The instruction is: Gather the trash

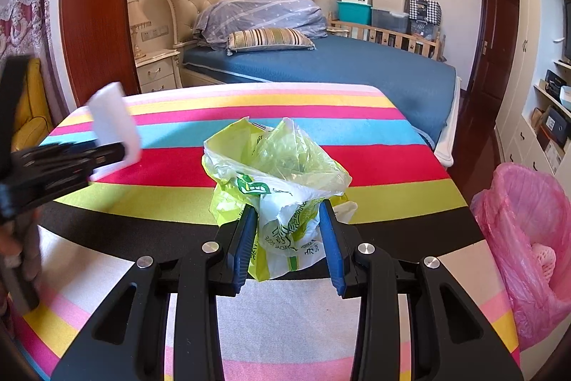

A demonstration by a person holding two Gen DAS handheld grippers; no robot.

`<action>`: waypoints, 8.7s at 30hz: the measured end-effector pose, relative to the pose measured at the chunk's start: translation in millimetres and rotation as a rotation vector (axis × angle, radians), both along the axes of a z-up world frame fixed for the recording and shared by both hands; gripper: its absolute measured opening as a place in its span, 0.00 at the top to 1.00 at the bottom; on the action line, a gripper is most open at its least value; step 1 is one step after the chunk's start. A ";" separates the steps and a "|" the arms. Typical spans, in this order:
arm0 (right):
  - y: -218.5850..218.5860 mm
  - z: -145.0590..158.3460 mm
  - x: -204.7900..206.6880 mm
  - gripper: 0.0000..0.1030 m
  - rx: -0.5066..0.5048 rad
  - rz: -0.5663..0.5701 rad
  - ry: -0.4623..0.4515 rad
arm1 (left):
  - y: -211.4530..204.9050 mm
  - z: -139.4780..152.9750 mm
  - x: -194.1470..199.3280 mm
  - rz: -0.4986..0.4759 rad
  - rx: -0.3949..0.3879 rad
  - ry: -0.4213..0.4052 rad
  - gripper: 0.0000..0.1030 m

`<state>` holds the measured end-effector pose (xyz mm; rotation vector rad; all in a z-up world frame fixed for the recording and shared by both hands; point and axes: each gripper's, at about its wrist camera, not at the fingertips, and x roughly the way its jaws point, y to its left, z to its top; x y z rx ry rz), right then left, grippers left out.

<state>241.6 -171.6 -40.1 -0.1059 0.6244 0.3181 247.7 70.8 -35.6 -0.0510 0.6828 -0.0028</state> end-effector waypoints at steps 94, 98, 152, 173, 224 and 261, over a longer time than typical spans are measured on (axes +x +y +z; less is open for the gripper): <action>-187.8 20.9 -126.9 0.66 0.066 -0.165 -0.193 | -180.1 19.3 -111.8 -0.454 0.042 -0.089 0.66; -216.5 27.1 -118.7 0.66 0.053 -0.227 -0.211 | -217.4 34.7 -90.2 -0.530 0.009 -0.086 0.66; -277.6 49.2 -165.1 0.18 0.030 -0.417 -0.223 | -282.2 59.5 -96.2 -0.503 -0.014 -0.252 0.05; -264.5 38.1 -161.9 0.18 0.012 -0.380 -0.176 | -295.0 37.0 -102.9 -0.520 0.018 -0.200 0.05; -249.1 35.7 -160.9 0.18 0.009 -0.336 -0.185 | -277.6 33.8 -108.0 -0.478 -0.032 -0.247 0.05; -238.2 32.7 -156.5 0.18 0.006 -0.322 -0.166 | -262.5 32.2 -108.8 -0.471 -0.052 -0.247 0.05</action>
